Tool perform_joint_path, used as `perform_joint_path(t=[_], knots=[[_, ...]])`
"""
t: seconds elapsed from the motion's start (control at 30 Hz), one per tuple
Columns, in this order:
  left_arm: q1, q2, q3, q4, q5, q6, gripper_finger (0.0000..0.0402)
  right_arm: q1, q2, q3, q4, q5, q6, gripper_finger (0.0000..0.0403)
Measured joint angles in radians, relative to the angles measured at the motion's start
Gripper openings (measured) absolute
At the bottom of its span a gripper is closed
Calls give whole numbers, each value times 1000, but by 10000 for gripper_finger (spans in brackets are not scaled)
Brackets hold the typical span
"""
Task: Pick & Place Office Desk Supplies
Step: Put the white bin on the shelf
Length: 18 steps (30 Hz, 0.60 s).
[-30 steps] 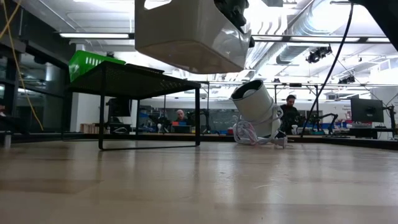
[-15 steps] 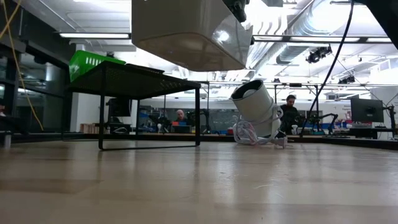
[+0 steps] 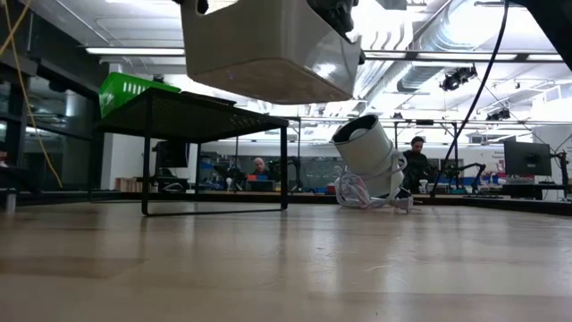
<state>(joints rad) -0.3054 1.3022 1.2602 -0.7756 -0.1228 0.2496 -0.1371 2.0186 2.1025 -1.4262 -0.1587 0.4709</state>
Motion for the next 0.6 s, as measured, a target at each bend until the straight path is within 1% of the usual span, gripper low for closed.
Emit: perform_joint_path(t=[0.43,0.6], knots=[[31,12,0,-5,133,29,128,0,1,0,33,-50,8,4],[46,12,13,-37,152,22,128,-1,1,0,47,-51,8,4]])
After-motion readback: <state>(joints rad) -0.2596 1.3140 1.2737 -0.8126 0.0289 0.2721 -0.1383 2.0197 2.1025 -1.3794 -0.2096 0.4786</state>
